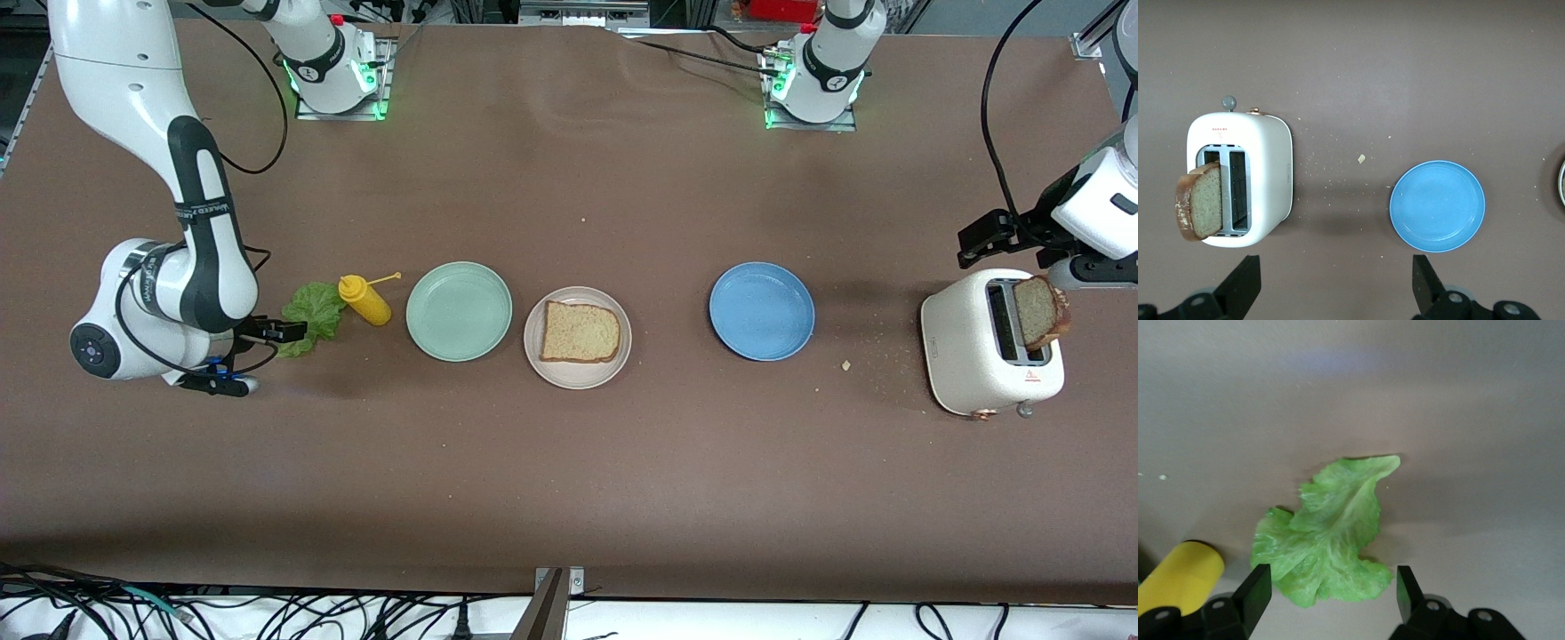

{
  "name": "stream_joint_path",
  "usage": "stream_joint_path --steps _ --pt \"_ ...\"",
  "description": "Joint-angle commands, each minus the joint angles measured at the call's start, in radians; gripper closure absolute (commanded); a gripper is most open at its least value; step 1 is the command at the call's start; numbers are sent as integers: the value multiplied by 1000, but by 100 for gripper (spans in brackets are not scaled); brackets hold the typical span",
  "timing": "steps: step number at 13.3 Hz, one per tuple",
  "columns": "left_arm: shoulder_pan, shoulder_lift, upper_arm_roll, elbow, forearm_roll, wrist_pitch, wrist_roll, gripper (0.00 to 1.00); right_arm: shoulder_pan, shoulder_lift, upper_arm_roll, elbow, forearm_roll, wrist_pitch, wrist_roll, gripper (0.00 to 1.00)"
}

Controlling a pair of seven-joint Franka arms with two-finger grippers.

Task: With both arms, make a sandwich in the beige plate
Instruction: 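Grasp the lettuce leaf with the right gripper and lift it, then carry the lettuce with the right gripper onto the bread on the beige plate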

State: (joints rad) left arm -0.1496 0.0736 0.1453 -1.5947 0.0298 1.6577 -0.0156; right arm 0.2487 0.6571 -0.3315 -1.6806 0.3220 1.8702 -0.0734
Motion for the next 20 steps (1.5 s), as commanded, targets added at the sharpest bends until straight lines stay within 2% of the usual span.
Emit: stream_joint_path --steps 1,2,3,6,7,12,17,20 --pt "4 -5 -6 -4 35 10 0 0 -5 38 0 -11 25 14 12 19" --pt "4 -5 -6 -4 35 10 0 0 -8 44 0 -7 25 14 7 20" --pt "4 -5 -6 -4 35 10 0 0 -8 45 0 -8 26 12 9 33" --pt "4 -5 -6 -4 35 10 0 0 -9 56 0 -7 26 7 12 90" --pt "4 -5 -6 -4 35 10 0 0 -8 56 0 -5 26 4 12 100" --pt "4 -5 -6 -4 35 10 0 0 -6 33 -9 51 9 -29 -6 100" --pt "4 -5 -6 -4 35 10 0 0 -5 24 -75 287 8 -333 -3 100" --pt "4 -5 -6 -4 35 8 2 0 -5 12 -101 392 15 -512 6 100"
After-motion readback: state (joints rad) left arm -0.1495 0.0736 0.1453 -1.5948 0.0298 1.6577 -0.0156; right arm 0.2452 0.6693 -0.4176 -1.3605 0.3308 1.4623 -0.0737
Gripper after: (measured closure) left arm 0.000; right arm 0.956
